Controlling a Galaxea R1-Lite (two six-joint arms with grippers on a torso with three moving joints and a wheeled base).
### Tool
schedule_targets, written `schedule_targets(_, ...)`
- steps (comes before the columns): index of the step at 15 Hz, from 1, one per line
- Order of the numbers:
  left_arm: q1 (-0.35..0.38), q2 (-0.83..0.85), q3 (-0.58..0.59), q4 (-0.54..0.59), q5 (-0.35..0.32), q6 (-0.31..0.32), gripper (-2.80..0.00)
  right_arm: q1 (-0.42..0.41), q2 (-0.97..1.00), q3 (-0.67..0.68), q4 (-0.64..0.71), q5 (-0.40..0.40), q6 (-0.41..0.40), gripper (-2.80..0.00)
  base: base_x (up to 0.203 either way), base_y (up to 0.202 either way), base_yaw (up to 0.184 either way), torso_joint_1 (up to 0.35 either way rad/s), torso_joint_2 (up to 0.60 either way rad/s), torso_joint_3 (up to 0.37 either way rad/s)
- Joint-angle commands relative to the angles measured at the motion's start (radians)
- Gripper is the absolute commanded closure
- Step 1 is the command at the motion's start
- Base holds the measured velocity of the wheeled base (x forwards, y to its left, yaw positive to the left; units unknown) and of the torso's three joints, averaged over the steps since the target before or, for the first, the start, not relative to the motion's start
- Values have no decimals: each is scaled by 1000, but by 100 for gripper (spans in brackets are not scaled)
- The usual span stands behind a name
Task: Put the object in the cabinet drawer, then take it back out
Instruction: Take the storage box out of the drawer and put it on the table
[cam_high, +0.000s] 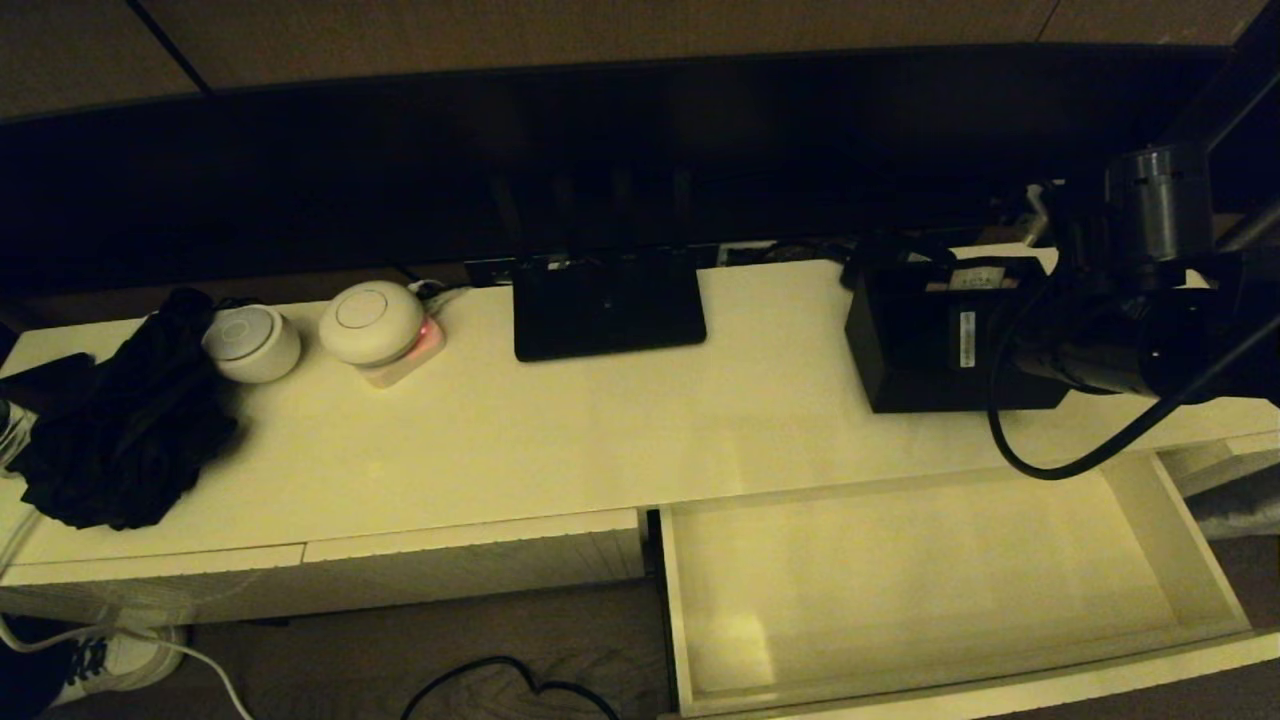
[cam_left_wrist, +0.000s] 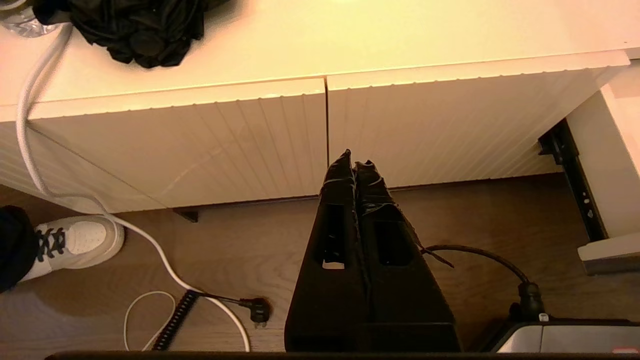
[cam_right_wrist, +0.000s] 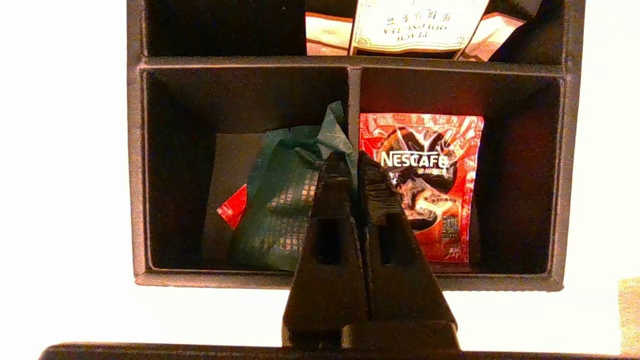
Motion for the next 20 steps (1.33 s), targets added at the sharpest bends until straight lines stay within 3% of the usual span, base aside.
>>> schedule_targets(1, 0, 0, 3, 0, 1, 0, 0, 2, 13, 14, -10, -1, -1, 0, 0, 0, 0, 0, 0, 0)
schedule_targets(18, 0, 0, 3, 0, 0, 0, 0, -9, -42, 182, -122, 57, -4, 0, 0, 0, 0, 0, 0, 0)
schedule_targets(20, 0, 0, 3, 0, 1, 0, 0, -24, -44, 187, -122, 66, -35, 0, 0, 0, 0, 0, 0, 0)
